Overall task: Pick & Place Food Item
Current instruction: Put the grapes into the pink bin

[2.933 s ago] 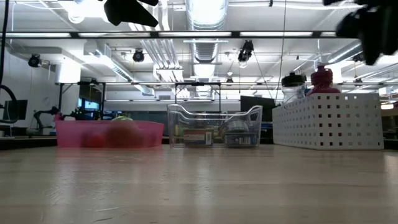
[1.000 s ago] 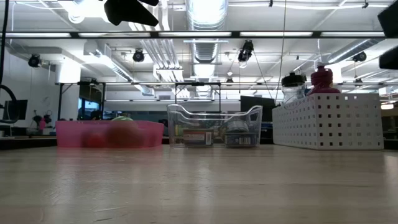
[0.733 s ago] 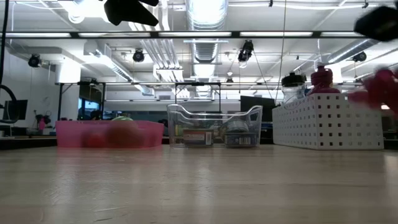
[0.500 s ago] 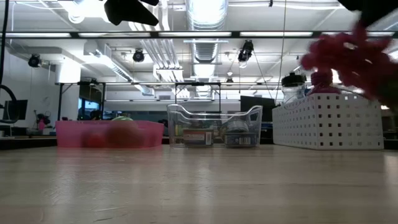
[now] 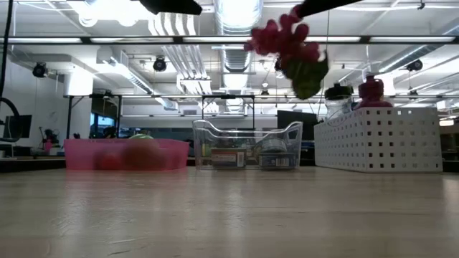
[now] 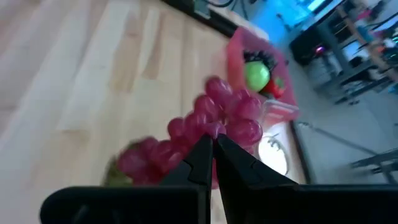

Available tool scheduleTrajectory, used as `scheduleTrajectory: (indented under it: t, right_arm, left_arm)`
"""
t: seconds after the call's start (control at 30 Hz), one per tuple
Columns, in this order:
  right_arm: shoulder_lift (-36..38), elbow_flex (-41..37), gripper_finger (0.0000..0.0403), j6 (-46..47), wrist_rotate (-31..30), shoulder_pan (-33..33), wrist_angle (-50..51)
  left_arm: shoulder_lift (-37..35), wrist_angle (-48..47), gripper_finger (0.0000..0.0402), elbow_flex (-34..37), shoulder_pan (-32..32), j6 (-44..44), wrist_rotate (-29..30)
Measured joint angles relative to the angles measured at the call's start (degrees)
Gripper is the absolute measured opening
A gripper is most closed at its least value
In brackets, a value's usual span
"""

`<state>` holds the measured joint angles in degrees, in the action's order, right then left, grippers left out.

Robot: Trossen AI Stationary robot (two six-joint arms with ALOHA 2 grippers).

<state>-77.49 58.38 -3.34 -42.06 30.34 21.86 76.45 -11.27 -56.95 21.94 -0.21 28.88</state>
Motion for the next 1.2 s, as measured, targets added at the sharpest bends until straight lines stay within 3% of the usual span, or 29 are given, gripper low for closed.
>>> scheduleTrajectory:
  t: [0.33, 0.6, 0.9, 1.2]
  right_arm:
    - [0.0, -0.6, 0.0011, -5.3, 0.6, -4.1, -6.5]
    - [0.0, -0.6, 0.0011, -6.2, 4.6, -4.0, -8.0]
    - [0.0, -0.6, 0.0011, -7.5, 4.7, -4.1, -9.3]
    - [0.0, -0.6, 0.0011, -9.0, 4.8, -4.1, -10.8]
  left_arm:
    - [5.9, 14.5, 0.0321, 0.0, -3.6, 4.9, 0.0]
    - [9.0, 16.6, 0.0306, -0.1, -8.3, 7.8, -0.3]
    - [10.1, 18.1, 0.0288, -0.1, -11.6, 7.9, -13.5]
    - [10.8, 19.1, 0.0266, 0.0, -11.7, 11.0, -14.0]
